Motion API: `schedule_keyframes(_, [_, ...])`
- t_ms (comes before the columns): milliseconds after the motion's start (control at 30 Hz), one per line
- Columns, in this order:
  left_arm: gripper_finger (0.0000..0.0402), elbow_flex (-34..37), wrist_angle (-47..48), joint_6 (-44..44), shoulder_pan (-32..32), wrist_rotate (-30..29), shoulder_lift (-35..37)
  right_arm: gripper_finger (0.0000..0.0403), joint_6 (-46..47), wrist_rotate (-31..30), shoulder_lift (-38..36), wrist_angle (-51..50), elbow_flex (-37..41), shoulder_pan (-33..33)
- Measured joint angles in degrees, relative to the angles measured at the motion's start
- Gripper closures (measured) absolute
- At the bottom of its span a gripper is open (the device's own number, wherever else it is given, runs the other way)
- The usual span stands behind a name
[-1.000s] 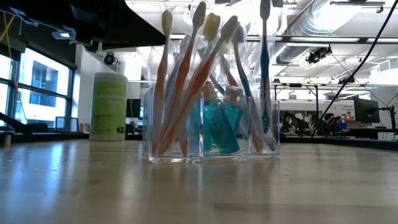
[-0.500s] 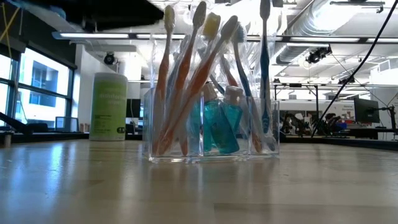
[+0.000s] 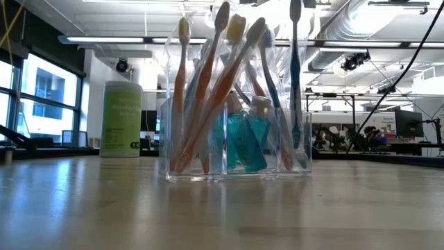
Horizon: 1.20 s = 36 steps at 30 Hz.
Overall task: Pick & Place toothbrushing station
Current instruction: Put the blue toothbrush into the transparent organizer
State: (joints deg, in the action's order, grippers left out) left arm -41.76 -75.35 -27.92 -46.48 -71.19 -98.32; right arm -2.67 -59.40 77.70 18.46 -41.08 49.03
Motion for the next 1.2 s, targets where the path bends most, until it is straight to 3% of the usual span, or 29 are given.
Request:
schedule_keyframes(200, [0.0279,0.00,-0.89,0.76,0.30,-2.62,0.00,0.0114,0.38,0.19,-9.88,0.19,-0.02,-1.27])
schedule_keyframes(367, [0.0279,0.00,-0.95,0.79,0.33,-2.63,0.00,0.0114,5.60,11.76,-17.41,-3.28,-0.02,-7.68])
schedule_keyframes(600, [0.0279,0.00,-0.96,-0.97,0.57,-2.61,0.00,0.0114,7.88,26.59,-20.49,-8.39,-1.42,-22.79])
schedule_keyframes(733, [0.0279,0.00,-0.94,-0.79,1.40,-2.61,0.00,0.0114,15.46,36.69,-18.84,-17.97,-6.68,-33.18])
schedule_keyframes(900, [0.0280,0.00,-0.96,-0.50,1.89,-2.76,0.00,0.0114,20.14,44.15,-13.38,-28.97,-14.07,-45.24])
schedule_keyframes(1067, [0.0280,0.00,-1.58,-2.64,1.75,-3.80,0.00,0.0114,22.17,57.20,-5.75,-31.78,-19.56,-55.41])
schedule_keyframes(1200, [0.0280,0.00,-5.21,-6.32,1.48,-6.32,0.00,0.0114,22.18,59.69,2.72,-31.92,-23.27,-61.04])
